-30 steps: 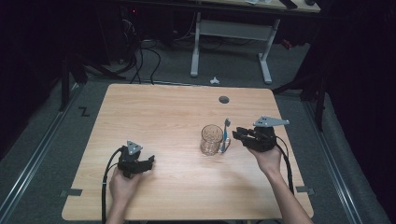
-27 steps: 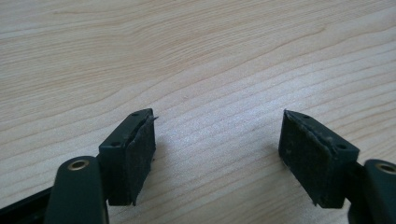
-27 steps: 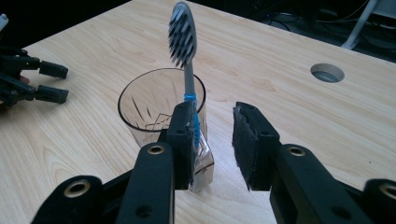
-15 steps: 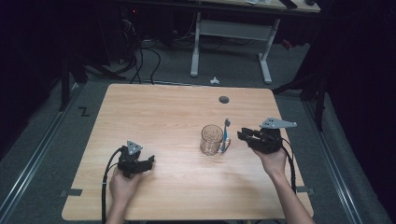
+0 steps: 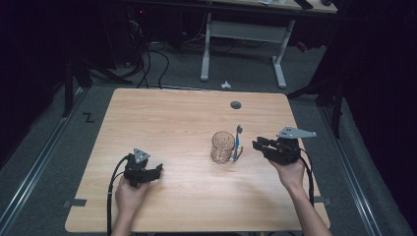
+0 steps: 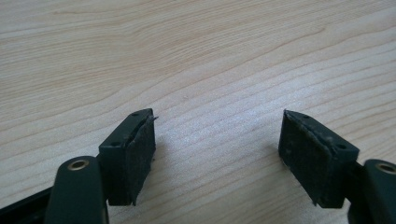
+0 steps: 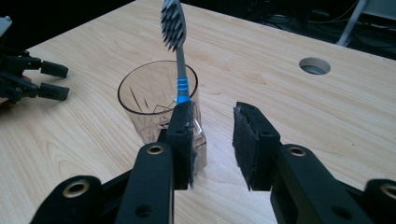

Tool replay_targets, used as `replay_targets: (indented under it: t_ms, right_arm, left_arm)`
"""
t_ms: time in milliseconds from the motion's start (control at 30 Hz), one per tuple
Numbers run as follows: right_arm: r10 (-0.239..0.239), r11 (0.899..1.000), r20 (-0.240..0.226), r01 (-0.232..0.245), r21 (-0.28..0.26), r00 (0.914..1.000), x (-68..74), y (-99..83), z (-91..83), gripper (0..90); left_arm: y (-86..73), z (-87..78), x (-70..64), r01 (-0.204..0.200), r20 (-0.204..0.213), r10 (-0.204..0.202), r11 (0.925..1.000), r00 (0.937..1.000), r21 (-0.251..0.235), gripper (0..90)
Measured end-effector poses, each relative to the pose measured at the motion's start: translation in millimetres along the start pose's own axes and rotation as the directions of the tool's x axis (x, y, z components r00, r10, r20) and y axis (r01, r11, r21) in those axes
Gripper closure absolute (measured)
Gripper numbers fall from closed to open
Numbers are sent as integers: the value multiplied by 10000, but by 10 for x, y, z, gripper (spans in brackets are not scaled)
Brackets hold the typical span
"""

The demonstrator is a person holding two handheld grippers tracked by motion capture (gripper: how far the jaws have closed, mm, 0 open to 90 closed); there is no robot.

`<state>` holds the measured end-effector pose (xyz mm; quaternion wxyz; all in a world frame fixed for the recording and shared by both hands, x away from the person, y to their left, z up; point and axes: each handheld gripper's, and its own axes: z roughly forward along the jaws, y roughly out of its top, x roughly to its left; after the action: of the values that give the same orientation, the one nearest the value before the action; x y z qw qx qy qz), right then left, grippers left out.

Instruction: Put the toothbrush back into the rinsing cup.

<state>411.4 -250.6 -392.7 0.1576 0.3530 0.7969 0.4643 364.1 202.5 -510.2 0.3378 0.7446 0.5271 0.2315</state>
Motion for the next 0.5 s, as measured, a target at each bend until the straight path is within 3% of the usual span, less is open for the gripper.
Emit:
replay_targets:
  t_ms: [500]
  right_arm:
    - [76, 9999, -44, -77, -126, 10000, 30, -87, -76, 687]
  left_arm:
    - [0, 0, 0, 1, -5, -1, 10000, 10000, 0, 278]
